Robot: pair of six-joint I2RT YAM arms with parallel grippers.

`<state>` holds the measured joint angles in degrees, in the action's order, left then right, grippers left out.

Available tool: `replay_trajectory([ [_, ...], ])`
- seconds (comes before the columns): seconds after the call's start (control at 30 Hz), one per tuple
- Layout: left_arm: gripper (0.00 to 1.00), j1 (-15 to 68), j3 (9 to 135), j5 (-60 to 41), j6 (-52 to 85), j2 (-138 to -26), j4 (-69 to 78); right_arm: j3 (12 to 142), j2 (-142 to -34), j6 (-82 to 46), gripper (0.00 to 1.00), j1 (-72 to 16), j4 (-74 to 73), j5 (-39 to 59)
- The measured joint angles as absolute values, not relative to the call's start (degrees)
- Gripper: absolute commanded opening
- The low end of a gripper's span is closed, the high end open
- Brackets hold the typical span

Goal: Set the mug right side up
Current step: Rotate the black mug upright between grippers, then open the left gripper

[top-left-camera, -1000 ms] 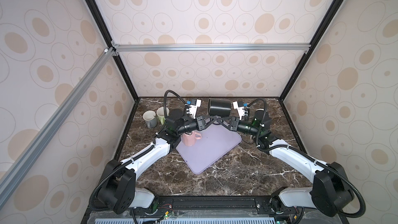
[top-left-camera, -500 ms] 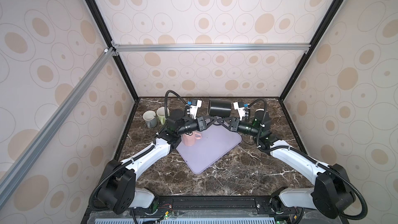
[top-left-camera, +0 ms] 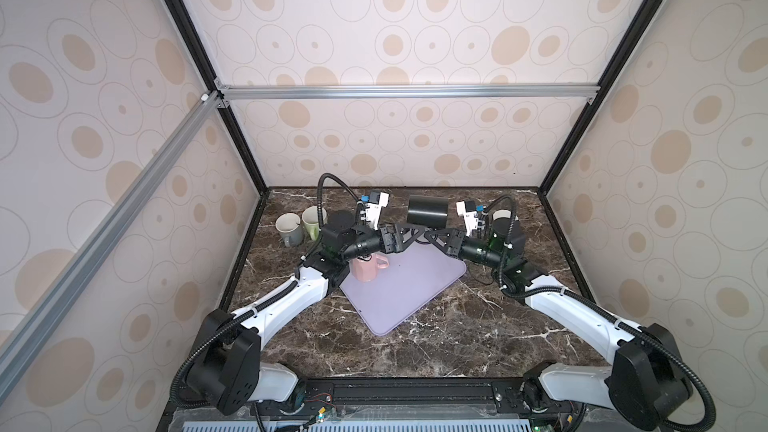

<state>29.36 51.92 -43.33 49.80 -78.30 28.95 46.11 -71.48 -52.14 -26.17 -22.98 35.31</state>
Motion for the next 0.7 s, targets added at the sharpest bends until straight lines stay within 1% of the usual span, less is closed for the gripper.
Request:
replay_trajectory([
  [0.4, 0.98, 29.36, 51.66, -38.48, 46.63, -76.62, 23.92, 44.75, -64.58, -48.18, 0.00, -26.15, -13.04, 28.21],
  [0.7, 0.98, 29.36, 51.48, -32.91, 42.98, -71.83, 18.65, 44.77, -61.49, -44.80, 0.00, -25.96, -3.79, 22.26],
])
